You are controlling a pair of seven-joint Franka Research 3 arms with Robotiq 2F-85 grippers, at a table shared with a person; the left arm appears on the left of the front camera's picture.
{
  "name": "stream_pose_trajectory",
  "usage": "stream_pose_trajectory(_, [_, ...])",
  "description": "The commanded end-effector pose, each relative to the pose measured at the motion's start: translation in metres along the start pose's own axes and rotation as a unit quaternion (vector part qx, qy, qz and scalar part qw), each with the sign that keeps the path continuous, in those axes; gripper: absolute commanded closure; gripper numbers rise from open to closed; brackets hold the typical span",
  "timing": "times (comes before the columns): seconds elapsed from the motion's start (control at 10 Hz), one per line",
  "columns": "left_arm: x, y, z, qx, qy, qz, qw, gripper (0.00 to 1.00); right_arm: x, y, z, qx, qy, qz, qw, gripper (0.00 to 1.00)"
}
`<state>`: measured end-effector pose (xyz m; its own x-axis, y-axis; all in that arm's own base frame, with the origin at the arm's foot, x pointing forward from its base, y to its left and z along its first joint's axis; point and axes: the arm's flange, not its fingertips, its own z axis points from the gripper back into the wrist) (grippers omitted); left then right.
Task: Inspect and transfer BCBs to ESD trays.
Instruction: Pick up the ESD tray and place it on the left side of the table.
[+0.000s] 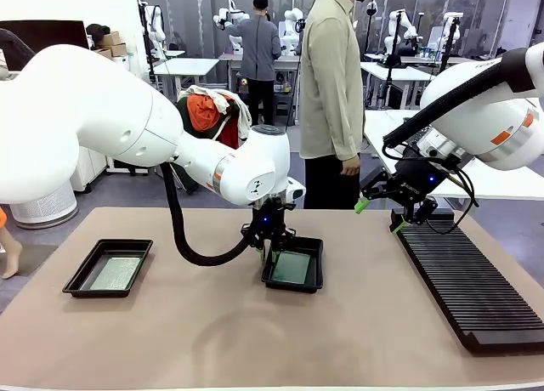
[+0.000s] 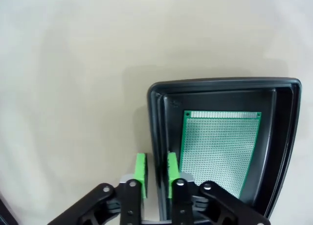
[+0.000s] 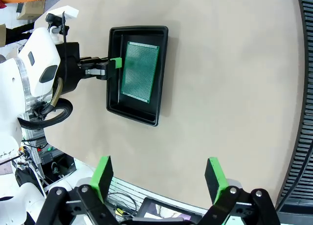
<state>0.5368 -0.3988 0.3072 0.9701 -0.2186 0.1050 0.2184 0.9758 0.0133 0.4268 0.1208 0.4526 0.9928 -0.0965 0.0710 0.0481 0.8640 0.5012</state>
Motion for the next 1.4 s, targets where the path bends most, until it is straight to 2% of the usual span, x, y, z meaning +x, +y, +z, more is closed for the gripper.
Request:
stream_pose_trajectory(0.0, [-0.005,0.002,0.001,0.018,-0.016,0.006,1.0,0.87,0.0,0.002,0.0,-0.005,-0.001,-0.011,1.0,0.0])
stream_pose_trajectory(0.2, [-0.007,0.002,0.001,0.017,-0.015,0.006,1.0,0.99,0.0,0.002,0.0,-0.005,-0.001,-0.011,1.0,0.0])
stream_pose_trajectory(0.3, [-0.008,0.001,0.002,0.016,-0.015,0.006,1.0,1.0,0.0,0.002,0.0,-0.005,-0.001,-0.011,1.0,0.0])
stream_pose_trajectory(0.7, [-0.012,0.009,0.008,0.015,0.002,0.017,1.0,1.0,0.0,0.002,0.0,-0.005,-0.001,-0.011,1.0,0.0])
stream_pose_trajectory(0.8, [-0.001,-0.001,0.004,0.0,-0.003,0.001,1.0,1.0,0.0,0.002,0.0,-0.005,-0.001,-0.011,1.0,0.0])
stream_pose_trajectory(1.1, [-0.001,-0.001,0.004,0.0,-0.003,0.001,1.0,1.0,0.0,0.002,0.0,-0.005,-0.001,-0.011,1.0,0.0])
stream_pose_trajectory(1.2, [-0.001,0.0,0.005,0.001,-0.001,0.002,1.0,0.97,0.0,0.002,0.0,-0.005,-0.001,-0.011,1.0,0.0])
stream_pose_trajectory(1.3, [-0.003,0.008,0.006,-0.024,0.001,0.007,1.0,0.97,0.0,0.002,0.0,-0.005,-0.001,-0.011,1.0,0.0])
